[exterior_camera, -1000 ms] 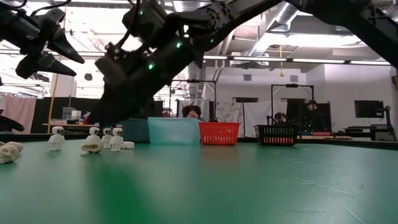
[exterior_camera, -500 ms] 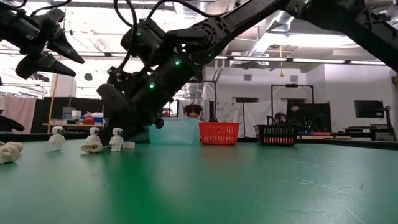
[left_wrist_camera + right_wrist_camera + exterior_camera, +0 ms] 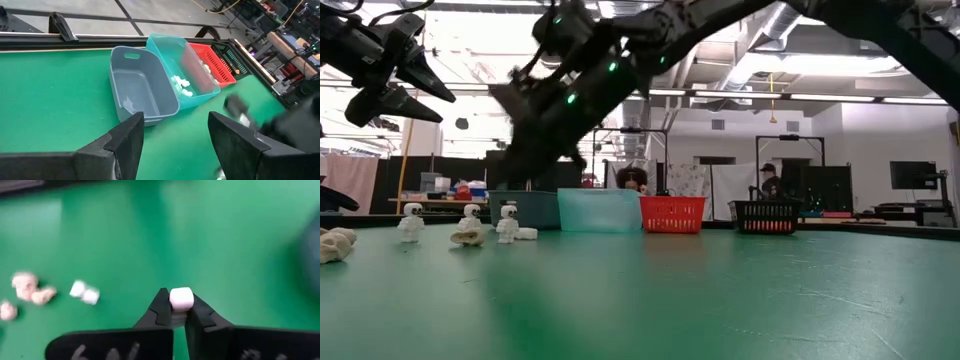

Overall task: Sort Halloween decoration
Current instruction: Put the white skeleton toy into the light blue bin

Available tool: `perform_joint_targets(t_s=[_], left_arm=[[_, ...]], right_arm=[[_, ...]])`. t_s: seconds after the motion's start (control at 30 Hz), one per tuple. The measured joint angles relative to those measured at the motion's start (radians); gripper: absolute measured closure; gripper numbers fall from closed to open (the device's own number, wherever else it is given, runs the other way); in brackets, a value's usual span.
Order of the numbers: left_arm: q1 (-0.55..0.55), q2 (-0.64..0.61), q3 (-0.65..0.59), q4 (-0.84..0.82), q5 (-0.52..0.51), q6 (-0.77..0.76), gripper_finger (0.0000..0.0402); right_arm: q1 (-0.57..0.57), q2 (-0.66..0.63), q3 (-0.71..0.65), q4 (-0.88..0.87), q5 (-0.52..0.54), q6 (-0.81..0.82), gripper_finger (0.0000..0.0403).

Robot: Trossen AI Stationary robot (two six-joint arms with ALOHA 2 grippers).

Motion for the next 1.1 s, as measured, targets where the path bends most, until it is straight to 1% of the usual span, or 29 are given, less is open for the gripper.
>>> perform_joint_targets(t_s=[0.2,0.37,0.43,0.5,0.6,0.67,0.77,0.97,1.1], left_arm=[[0.000,0.000,0.000,0.001,-0.001,-0.001,0.0191],[0.000,0.000,0.000,0.001,-0.010,-0.026,0.0191],[0.000,0.000,0.000,0.001,-0.009,-0.023,0.0191],[0.000,0.000,0.000,0.000,0.018,-0.005,0.0191],[0.000,0.000,0.000,-0.001,0.073,0.082,0.0191],[0.000,0.000,0.000,-0.002,0.127,0.105,0.0191],[0.000,0.003,0.000,-0.005,0.183,0.093,0.0191],[0.000,0.004,0.000,0.026,0.182,0.002,0.0191],[0.000,0.004,0.000,0.028,0.203,0.021,0.0191]], right_arm=[[-0.087,-0.103,-0.001,-0.053,0.007,-0.055,0.0379],[-0.175,-0.190,0.000,-0.183,0.076,-0.108,0.0376],[-0.213,-0.205,0.000,-0.243,0.081,-0.113,0.0375],[-0.247,-0.211,0.000,-0.309,0.081,-0.106,0.0375],[-0.286,-0.211,-0.003,-0.385,0.075,-0.092,0.0373],[-0.302,-0.200,-0.012,-0.390,0.065,-0.091,0.0367],[-0.316,-0.177,-0.018,-0.384,0.035,-0.111,0.0350],[-0.327,-0.152,-0.018,-0.384,0.030,-0.141,0.0301],[-0.327,-0.160,-0.018,-0.354,0.030,-0.167,0.0266]])
